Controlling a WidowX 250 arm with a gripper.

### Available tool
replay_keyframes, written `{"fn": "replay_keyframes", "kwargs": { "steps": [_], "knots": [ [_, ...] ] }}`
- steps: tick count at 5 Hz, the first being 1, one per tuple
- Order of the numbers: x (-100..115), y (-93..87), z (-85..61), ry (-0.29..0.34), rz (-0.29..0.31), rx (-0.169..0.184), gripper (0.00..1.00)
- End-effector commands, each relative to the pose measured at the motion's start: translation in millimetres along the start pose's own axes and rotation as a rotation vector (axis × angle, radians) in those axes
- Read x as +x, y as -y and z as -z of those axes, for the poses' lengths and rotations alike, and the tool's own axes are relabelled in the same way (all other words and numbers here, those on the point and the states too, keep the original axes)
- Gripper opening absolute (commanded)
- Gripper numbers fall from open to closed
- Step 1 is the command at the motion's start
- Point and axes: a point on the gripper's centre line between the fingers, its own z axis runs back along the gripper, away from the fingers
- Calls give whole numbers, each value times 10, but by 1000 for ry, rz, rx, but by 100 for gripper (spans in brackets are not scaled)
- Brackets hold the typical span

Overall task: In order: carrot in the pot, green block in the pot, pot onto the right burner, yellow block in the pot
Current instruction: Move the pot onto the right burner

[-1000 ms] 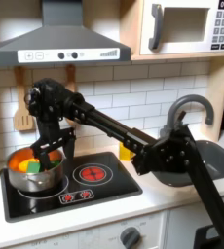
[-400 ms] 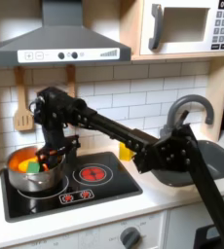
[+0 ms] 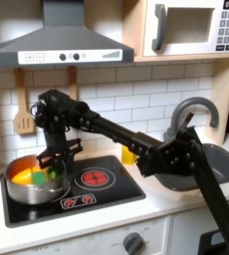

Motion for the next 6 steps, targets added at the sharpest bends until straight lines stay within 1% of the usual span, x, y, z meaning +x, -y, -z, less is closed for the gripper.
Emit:
{"fn": "replay_keyframes", "kwargs": {
  "steps": [1, 2, 3, 4, 5, 6],
  "knots": [
    [-6, 49, 10, -5, 20, 4, 0],
    [13, 104, -22, 8, 29, 3, 0],
    [12, 183, 14, 2, 50, 8, 0],
    [-21, 278, 31, -1, 67, 6, 0],
    [-40, 408, 65, -6, 95, 8, 0],
    [-50, 467, 62, -1, 102, 6, 0]
  ]
}}
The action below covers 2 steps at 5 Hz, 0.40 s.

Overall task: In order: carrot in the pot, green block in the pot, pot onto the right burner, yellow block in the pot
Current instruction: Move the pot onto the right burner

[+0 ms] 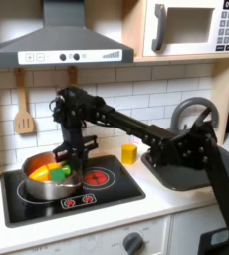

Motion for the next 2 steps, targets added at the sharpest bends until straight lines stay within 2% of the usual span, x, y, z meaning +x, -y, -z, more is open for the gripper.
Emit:
{"fn": "replay_keyframes", "kwargs": {
  "steps": [1, 2],
  "knots": [
    [-22, 195, 62, -10, 36, -3, 0],
    [-38, 292, 74, -7, 48, -9, 0]
  ]
}}
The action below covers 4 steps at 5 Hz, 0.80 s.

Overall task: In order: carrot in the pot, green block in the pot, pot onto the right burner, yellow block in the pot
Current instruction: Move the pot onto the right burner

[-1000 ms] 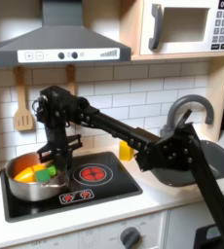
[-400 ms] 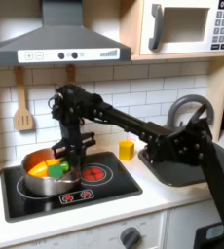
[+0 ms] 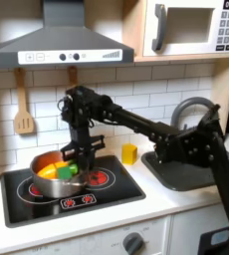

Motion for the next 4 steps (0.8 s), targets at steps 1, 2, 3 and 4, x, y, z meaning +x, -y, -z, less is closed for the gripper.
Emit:
{"fn": "replay_keyframes", "kwargs": {
  "steps": [1, 2, 3, 4],
  "knots": [
    [0, 259, 54, -8, 46, -9, 0],
    [1, 291, 55, -5, 48, -8, 0],
    [5, 380, 85, -11, 63, -15, 0],
    [-3, 438, 110, -13, 75, -19, 0]
  ]
}}
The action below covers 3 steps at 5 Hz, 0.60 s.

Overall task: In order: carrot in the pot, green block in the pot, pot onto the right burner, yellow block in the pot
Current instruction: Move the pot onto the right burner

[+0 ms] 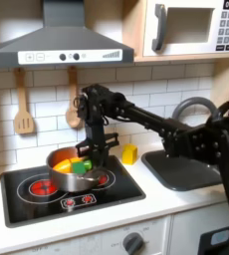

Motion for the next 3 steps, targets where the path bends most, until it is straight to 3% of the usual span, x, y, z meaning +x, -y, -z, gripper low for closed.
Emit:
{"fn": "replay_keyframes", "kwargs": {
  "steps": [1, 3],
  "knots": [
    [-5, 204, 54, -10, 47, -8, 0],
    [-26, 336, 73, -8, 66, -14, 0]
  ]
}}
